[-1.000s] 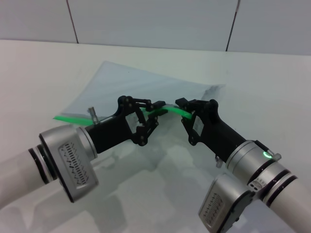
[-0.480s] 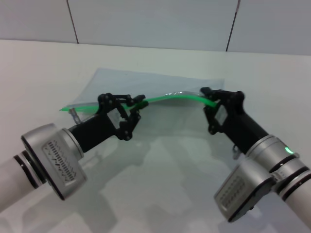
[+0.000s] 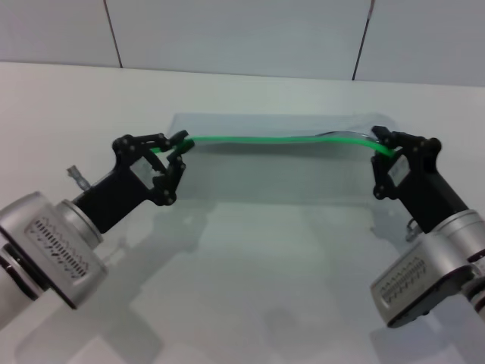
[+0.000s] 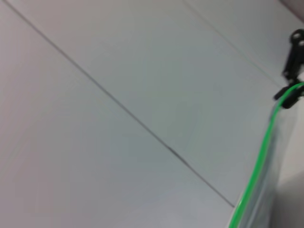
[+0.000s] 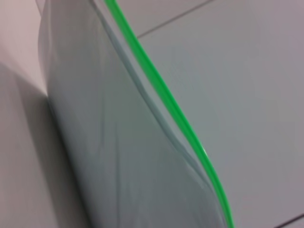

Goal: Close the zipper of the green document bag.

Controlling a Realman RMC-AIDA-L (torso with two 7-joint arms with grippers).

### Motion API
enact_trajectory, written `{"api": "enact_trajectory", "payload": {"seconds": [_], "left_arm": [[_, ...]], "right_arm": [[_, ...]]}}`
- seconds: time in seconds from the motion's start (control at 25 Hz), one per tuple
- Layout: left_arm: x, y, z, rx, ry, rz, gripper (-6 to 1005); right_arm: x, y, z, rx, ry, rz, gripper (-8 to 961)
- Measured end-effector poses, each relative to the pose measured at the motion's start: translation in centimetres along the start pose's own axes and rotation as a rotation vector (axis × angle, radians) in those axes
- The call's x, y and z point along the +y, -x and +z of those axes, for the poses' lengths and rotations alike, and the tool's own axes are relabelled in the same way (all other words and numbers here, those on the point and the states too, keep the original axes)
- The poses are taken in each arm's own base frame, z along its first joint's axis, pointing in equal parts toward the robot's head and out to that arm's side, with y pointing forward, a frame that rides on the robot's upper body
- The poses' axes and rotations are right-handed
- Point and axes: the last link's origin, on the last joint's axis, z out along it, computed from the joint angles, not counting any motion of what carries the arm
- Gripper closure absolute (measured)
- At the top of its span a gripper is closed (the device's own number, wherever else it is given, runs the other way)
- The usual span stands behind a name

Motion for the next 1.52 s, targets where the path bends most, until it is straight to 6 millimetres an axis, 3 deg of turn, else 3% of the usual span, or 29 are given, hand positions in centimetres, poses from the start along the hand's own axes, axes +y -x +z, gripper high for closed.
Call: {"api": "enact_trajectory", "payload": {"seconds": [0.44, 0.76, 0.92, 1.0, 1.4, 1.52], "left_arm": [[-0.9, -0.5, -0.8, 0.04, -0.08, -0.025, 863], [-1.9, -1.9, -0.8, 0.124, -0.174, -0.082, 856], [-2.6, -2.2, -1.0, 0.164, -0.212, -0.17, 853], [-3.2, -2.3, -1.2, 0.182, -0.252, -0.225, 777], [-6.4, -1.3, -2.8, 0.221, -0.479, -0.518, 385], [-6.8, -1.1, -3.0, 0.225, -0.509, -0.557, 271]], "right_arm": [[-1.2, -2.3, -0.9, 0.065, -0.081, 0.063, 909], [-3.8, -2.7, -1.5, 0.119, -0.293, 0.188, 909], [-4.7, -2.4, -2.5, 0.08, -0.396, 0.314, 816], [-5.2, -2.3, -3.0, 0.037, -0.439, 0.419, 769], [-6.2, -2.3, -3.5, -0.158, -0.478, 0.944, 296], [-6.6, -2.6, -3.4, -0.202, -0.473, 1.058, 215]]}}
